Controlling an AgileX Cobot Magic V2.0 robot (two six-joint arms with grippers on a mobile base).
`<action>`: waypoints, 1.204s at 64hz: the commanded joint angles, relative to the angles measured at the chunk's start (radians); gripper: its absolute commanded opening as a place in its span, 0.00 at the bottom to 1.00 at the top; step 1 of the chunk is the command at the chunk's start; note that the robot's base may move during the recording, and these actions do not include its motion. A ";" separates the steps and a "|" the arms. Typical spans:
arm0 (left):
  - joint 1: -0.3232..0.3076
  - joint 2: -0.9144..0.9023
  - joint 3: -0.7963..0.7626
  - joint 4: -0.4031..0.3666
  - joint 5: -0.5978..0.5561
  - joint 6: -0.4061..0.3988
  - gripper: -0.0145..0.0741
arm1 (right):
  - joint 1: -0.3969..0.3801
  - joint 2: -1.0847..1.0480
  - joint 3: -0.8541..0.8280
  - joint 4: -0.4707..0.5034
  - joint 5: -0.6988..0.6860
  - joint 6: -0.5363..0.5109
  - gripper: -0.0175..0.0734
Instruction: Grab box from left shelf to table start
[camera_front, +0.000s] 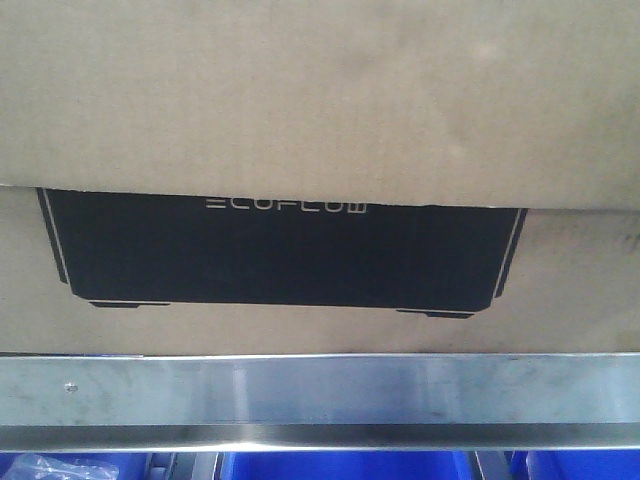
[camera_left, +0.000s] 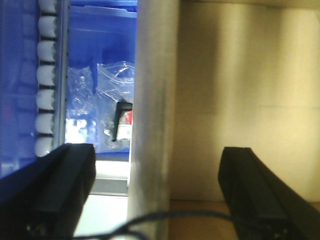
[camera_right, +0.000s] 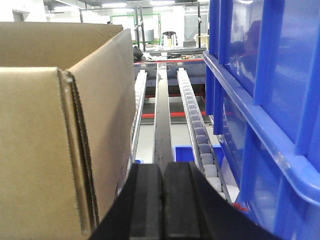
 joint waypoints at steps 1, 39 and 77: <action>0.003 -0.031 -0.033 0.006 0.056 -0.023 0.58 | -0.003 -0.003 -0.004 -0.006 -0.082 -0.006 0.22; 0.003 -0.106 0.105 0.006 -0.021 -0.086 0.56 | -0.003 -0.003 -0.004 -0.006 -0.082 -0.006 0.22; 0.003 -0.106 0.105 0.008 -0.004 -0.086 0.15 | -0.003 -0.003 -0.004 -0.006 -0.082 -0.006 0.22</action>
